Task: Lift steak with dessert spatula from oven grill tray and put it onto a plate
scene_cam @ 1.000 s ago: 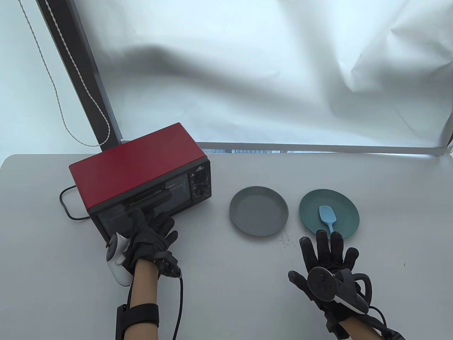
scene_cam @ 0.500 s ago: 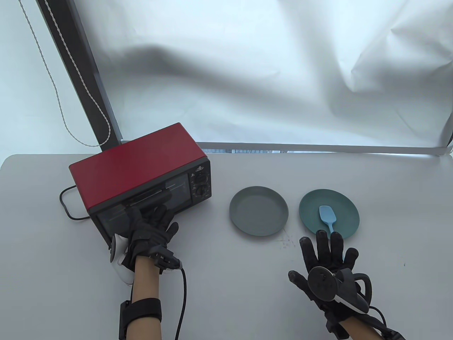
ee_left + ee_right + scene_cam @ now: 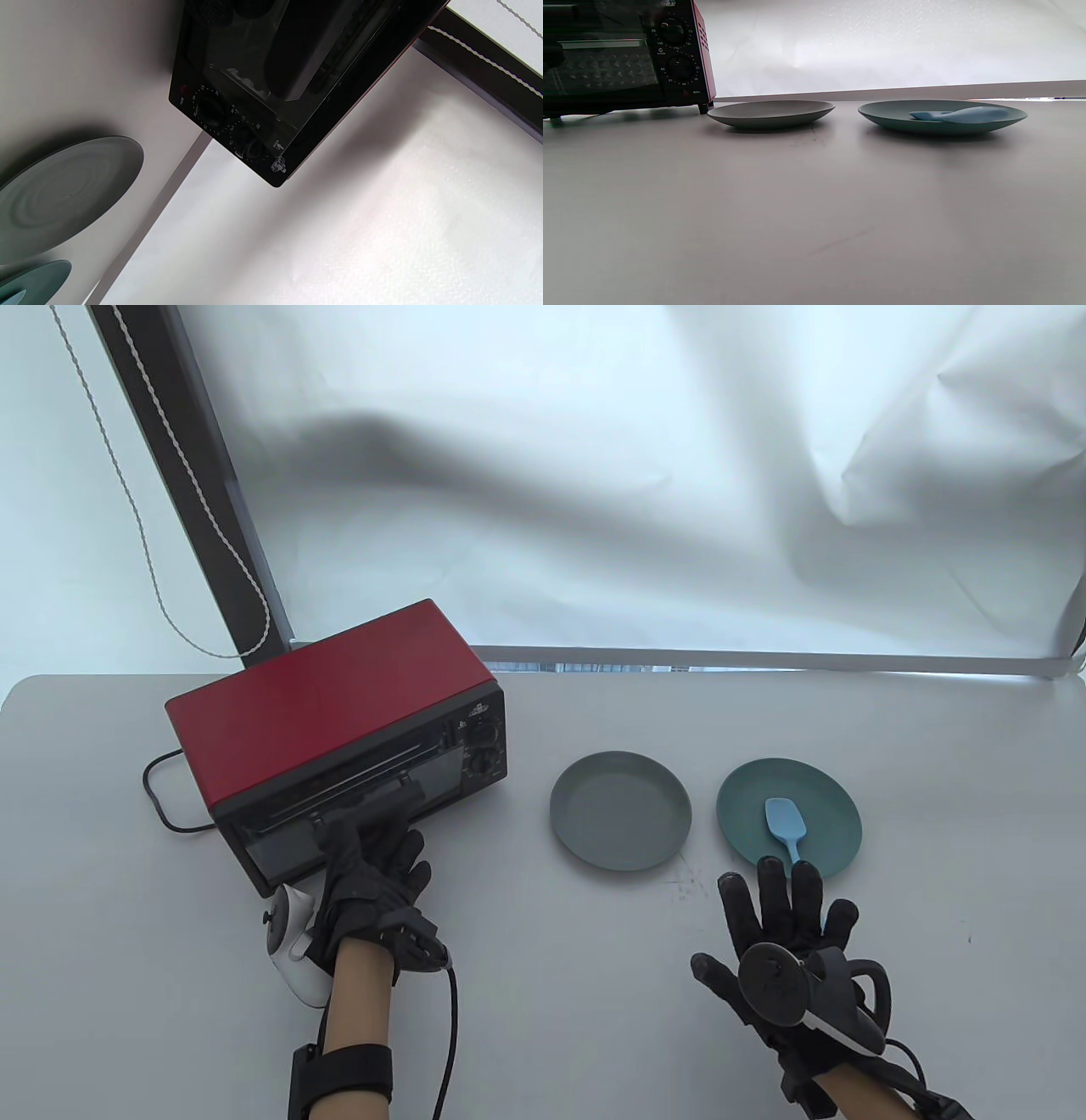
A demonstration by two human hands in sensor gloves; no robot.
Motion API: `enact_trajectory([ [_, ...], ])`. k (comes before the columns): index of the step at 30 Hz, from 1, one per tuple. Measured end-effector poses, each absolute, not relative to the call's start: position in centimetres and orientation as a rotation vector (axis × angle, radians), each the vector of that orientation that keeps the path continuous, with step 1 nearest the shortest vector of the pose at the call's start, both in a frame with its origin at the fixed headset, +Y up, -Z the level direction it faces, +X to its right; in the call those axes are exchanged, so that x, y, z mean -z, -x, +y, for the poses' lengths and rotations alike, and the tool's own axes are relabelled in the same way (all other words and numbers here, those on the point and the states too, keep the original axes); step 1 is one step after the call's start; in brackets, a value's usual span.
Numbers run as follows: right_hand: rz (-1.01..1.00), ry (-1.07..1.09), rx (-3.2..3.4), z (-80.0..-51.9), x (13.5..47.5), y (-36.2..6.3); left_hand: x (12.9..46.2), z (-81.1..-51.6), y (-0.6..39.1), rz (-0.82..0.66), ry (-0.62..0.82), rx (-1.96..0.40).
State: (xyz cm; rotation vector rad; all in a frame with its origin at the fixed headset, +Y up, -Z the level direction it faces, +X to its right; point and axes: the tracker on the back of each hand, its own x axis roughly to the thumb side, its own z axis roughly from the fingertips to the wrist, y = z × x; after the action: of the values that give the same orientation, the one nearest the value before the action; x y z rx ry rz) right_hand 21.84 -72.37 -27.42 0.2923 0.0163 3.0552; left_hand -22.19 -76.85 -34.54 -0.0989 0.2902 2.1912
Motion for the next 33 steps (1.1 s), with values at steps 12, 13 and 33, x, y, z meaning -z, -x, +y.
enact_trajectory([
  [12, 0.008, -0.312, -3.050, -72.3, 27.3, -21.8, 32.1, -77.2, 21.4, 0.361, 0.173, -2.111],
  [13, 0.006, -0.312, -3.049, -72.3, 27.3, -21.8, 31.9, -77.3, 21.4, 0.366, 0.177, -2.115],
  [33, 0.019, -0.306, -3.052, -72.2, 27.2, -21.9, 29.9, -78.2, 20.0, 0.426, 0.268, -2.123],
])
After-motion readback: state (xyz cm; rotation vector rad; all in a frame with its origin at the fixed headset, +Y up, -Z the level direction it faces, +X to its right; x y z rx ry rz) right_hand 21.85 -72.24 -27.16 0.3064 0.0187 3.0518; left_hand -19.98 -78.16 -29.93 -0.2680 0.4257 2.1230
